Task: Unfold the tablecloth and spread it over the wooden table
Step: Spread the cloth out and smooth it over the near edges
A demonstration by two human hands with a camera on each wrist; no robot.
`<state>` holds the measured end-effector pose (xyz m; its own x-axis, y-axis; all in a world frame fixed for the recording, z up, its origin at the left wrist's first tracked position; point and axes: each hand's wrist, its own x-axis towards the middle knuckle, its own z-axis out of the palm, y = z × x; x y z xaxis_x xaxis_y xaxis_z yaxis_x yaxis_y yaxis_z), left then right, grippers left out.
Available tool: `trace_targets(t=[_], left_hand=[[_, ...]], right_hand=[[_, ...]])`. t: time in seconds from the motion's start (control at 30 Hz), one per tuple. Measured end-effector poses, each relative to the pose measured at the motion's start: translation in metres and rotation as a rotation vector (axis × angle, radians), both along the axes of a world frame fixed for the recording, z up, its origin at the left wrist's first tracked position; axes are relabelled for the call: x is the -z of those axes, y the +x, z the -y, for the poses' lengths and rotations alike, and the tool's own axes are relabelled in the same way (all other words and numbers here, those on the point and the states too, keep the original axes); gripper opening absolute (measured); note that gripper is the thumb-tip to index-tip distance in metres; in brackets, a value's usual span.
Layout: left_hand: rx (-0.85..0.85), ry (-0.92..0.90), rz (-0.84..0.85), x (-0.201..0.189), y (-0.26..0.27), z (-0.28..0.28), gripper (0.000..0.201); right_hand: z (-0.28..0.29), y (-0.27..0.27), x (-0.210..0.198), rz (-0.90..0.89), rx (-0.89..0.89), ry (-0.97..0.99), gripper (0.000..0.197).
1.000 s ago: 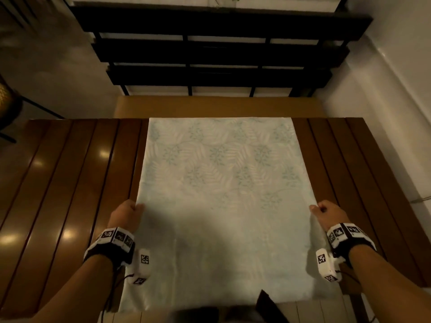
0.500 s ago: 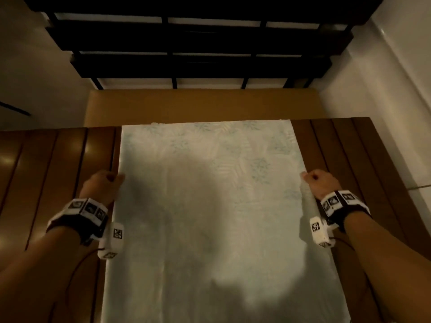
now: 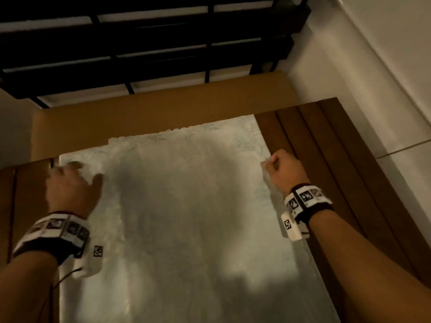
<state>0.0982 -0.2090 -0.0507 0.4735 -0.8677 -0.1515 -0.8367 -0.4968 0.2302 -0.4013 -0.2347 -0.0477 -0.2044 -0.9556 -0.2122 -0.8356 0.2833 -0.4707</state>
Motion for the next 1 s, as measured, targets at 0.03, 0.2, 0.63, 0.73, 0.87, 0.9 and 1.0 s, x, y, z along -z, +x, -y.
trace_targets(t=[0.03, 0.2, 0.63, 0.73, 0.87, 0.9, 1.0], left_hand=[[0.196, -0.061, 0.035, -0.011, -0.034, 0.006, 0.054], [0.822, -0.039, -0.033, -0.020, -0.202, 0.035, 0.058], [1.747, 0.400, 0.381, -0.056, -0.356, 0.066, 0.041], [1.656, 0.509, 0.577, -0.064, -0.326, 0.079, 0.040], [1.437, 0.594, 0.722, -0.069, -0.283, 0.096, 0.037], [1.359, 0.607, 0.729, -0.072, -0.270, 0.097, 0.030], [1.172, 0.594, 0.760, -0.070, -0.225, 0.099, 0.026]], right_hand=[[-0.012, 0.004, 0.002, 0.006, -0.026, 0.011, 0.024], [-0.056, 0.013, 0.012, -0.044, 0.043, 0.106, 0.036], [-0.114, 0.010, -0.037, 0.506, 0.051, -0.008, 0.012], [-0.143, 0.009, -0.048, 0.635, 0.024, 0.086, 0.048], [-0.195, 0.006, -0.040, 0.436, -0.252, 0.393, 0.041], [-0.211, 0.002, -0.035, 0.389, -0.274, 0.431, 0.028], [-0.258, -0.015, -0.027, 0.343, -0.246, 0.482, 0.042]])
